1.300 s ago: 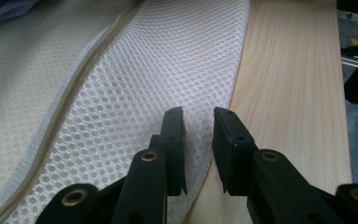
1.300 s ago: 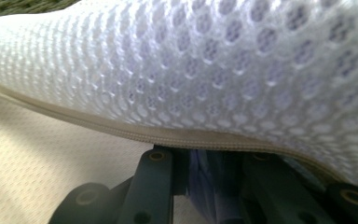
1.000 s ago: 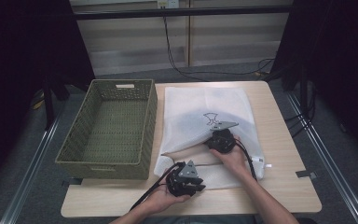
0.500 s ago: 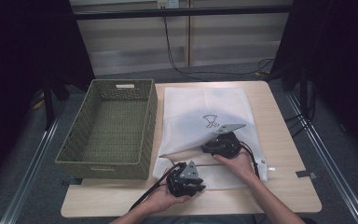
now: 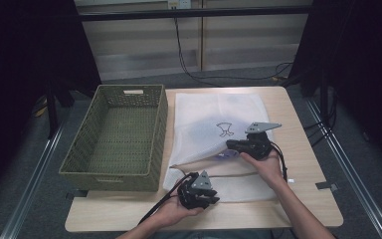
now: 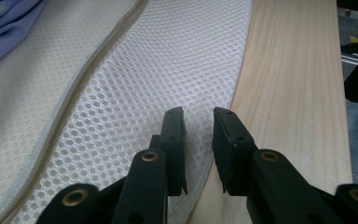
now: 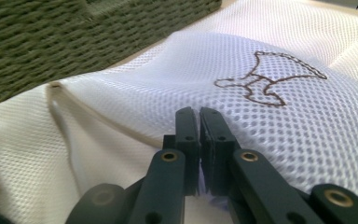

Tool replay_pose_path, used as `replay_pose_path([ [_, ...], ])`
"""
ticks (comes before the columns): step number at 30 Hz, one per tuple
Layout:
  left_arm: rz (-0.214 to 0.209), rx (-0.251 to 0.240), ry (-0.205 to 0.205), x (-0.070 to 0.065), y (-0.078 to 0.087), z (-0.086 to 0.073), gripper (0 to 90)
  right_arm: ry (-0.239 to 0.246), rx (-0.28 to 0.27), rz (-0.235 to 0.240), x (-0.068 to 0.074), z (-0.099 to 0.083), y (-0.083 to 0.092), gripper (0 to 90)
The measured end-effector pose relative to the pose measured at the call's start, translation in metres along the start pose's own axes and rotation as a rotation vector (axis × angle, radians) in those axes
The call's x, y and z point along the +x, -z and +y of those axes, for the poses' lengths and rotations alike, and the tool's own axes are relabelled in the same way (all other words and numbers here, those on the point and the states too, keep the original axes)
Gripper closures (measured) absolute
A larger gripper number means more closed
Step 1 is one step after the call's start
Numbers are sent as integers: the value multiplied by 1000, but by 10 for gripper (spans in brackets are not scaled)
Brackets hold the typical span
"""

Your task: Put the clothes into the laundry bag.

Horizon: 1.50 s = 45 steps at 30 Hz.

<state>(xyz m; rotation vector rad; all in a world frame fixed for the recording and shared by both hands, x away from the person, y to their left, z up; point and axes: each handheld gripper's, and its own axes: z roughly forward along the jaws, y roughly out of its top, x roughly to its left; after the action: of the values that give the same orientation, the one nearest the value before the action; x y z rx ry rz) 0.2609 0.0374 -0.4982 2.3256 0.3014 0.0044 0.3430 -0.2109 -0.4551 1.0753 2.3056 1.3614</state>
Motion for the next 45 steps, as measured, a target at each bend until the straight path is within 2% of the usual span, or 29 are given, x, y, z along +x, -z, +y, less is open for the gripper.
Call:
replay_pose_path([
  [4, -3, -6, -1, 0, 0, 0, 742, 0, 27, -29, -9, -6, -7, 837],
  [9, -5, 1, -5, 1, 0, 0, 742, -14, 78, -39, -19, -20, -15, 803],
  [15, -15, 18, -9, 3, 1, 1, 742, -3, 99, -30, -20, -26, -22, 783],
  [17, -21, 5, -5, 3, 0, 1, 742, 1, 110, -23, -22, -28, -25, 783],
  [20, -29, 9, -1, 4, 0, 1, 742, 3, 118, -18, -23, -30, -30, 788],
  [23, -31, -7, 0, 5, -1, 0, 742, 9, 134, -17, -22, -32, -32, 824],
  [27, -29, 1, -12, 4, 0, 1, 742, 8, 147, -36, -21, -32, -32, 875],
  [29, -20, 15, -20, 4, 0, 2, 742, 5, 145, -32, -21, -31, -32, 888],
  [32, -22, -1, -17, 3, -1, 1, 742, -12, 136, -36, -20, -30, -30, 894],
  [35, -19, 4, -21, 3, -1, 2, 742, -18, 135, -38, -19, -27, -27, 895],
  [41, -8, 7, -28, 1, -1, 2, 742, -26, 96, -35, -16, -21, -17, 897],
  [43, 1, 27, -34, 1, 0, 3, 742, -24, 86, -34, -14, -19, -14, 896],
  [45, 3, 14, -28, 0, 0, 2, 741, -18, 69, -29, -11, -16, -9, 896],
])
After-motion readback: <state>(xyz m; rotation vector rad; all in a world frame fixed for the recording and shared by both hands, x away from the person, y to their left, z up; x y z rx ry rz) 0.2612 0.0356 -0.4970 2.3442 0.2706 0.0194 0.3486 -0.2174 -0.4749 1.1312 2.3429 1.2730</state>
